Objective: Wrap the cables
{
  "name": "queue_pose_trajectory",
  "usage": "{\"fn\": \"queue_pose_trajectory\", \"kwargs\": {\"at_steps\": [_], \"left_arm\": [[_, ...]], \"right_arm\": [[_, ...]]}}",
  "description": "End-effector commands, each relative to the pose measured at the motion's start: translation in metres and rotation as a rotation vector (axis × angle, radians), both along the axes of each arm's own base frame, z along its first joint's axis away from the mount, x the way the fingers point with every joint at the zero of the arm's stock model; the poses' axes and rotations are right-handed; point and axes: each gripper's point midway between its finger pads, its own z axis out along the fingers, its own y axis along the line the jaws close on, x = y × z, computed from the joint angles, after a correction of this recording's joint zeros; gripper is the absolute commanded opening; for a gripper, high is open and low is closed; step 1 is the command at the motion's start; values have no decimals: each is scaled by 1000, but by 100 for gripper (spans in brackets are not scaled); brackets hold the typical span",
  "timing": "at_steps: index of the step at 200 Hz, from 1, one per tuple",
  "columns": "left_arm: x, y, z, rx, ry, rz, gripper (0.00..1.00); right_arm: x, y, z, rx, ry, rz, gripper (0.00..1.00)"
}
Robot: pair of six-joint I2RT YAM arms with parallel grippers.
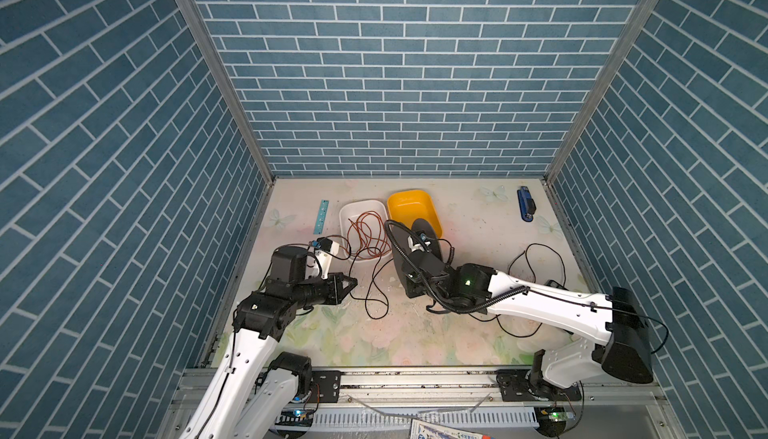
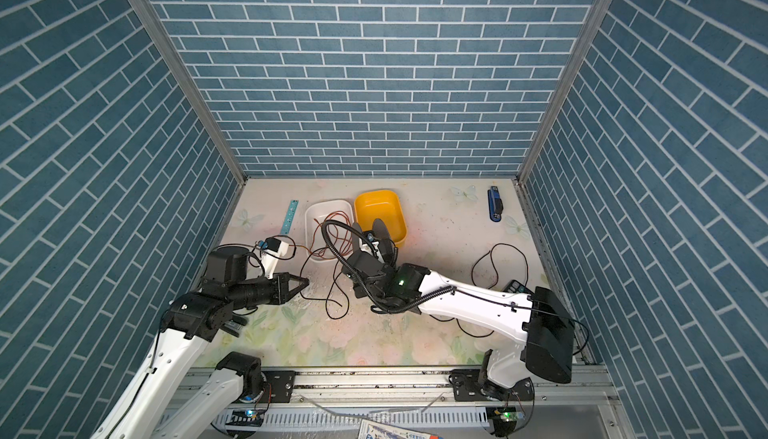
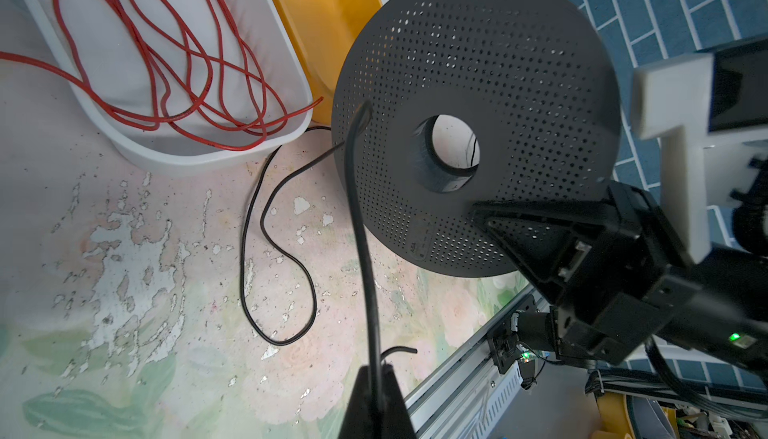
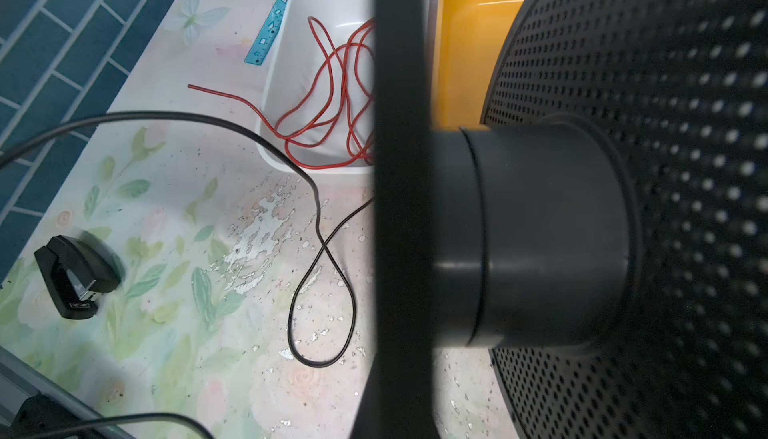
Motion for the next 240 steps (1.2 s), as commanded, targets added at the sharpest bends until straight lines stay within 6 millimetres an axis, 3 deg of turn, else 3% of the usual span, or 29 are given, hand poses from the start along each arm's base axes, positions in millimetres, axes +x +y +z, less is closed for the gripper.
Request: {"fn": "queue_pose_trajectory", "kwargs": {"at_steps": [1,61,109,166,240], "left_arm": [[1,3,10,10,-28,9,0],[3,5,11,26,-33,21,0],[5,5,18,26,-42,18,0],[4,5,20,27,-49,16,0],[0,7,26,45,-60,1,0]], "right_arm": [[-2,7,-18,9,29,-14,0],[-6,3,-43,-34,57,-16,0],[-11,10,-39,-22,52,10,4],[-15,12,-50,-55,71,21,7],[-19,18,-30,12,42,77,31]]}}
